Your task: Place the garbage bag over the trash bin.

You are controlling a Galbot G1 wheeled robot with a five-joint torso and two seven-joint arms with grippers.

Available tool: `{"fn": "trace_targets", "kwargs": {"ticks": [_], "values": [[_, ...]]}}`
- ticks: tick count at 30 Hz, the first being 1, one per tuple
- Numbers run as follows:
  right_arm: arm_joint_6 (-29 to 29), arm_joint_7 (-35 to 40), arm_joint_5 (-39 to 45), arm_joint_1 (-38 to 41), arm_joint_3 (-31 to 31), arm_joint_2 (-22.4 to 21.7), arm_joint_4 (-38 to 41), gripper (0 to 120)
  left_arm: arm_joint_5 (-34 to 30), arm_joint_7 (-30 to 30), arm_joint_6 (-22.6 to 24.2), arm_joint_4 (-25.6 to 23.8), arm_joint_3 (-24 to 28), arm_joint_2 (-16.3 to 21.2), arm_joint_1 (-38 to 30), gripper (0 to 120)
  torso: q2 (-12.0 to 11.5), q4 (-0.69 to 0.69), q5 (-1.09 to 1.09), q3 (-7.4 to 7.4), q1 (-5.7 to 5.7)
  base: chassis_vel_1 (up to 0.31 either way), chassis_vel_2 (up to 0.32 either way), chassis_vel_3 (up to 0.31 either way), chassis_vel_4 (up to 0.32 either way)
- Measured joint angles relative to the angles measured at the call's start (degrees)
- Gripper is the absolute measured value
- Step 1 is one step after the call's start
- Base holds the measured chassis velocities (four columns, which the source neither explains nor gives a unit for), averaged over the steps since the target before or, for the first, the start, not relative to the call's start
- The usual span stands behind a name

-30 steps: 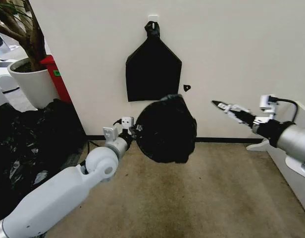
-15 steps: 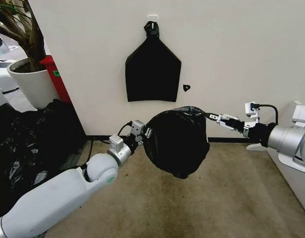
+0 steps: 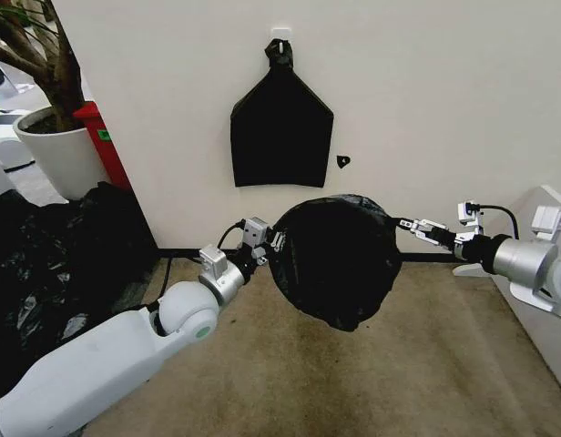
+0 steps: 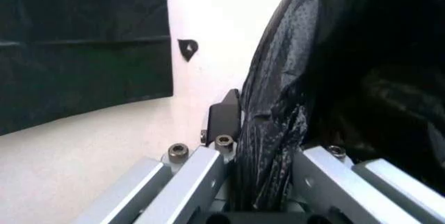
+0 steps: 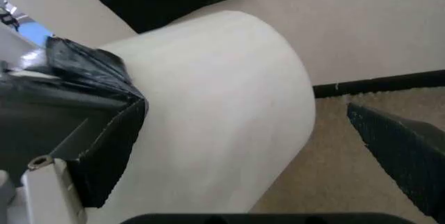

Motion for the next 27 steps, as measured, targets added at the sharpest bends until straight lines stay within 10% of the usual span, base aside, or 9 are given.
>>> {"fn": "trace_targets", "kwargs": {"ticks": [19, 27], "values": [[5.5, -6.2, -3.8, -0.2, 0.3, 0.3, -0.8, 100, -21.7, -6.5, 5.8, -1.2, -5.1, -1.4, 3.1, 0, 0.0, 0.00, -0.01, 0.00, 0.00, 0.000, 0.000, 0.000, 0.000], [7.9, 3.9, 0.9, 0.6, 2.9, 2.7, 5.1, 100, -31.1, -16.0, 8.1, -2.4, -8.6, -2.5, 7.1, 0, 0.0, 0.03, -0.04, 0.00, 0.00, 0.000, 0.000, 0.000, 0.000]]}}
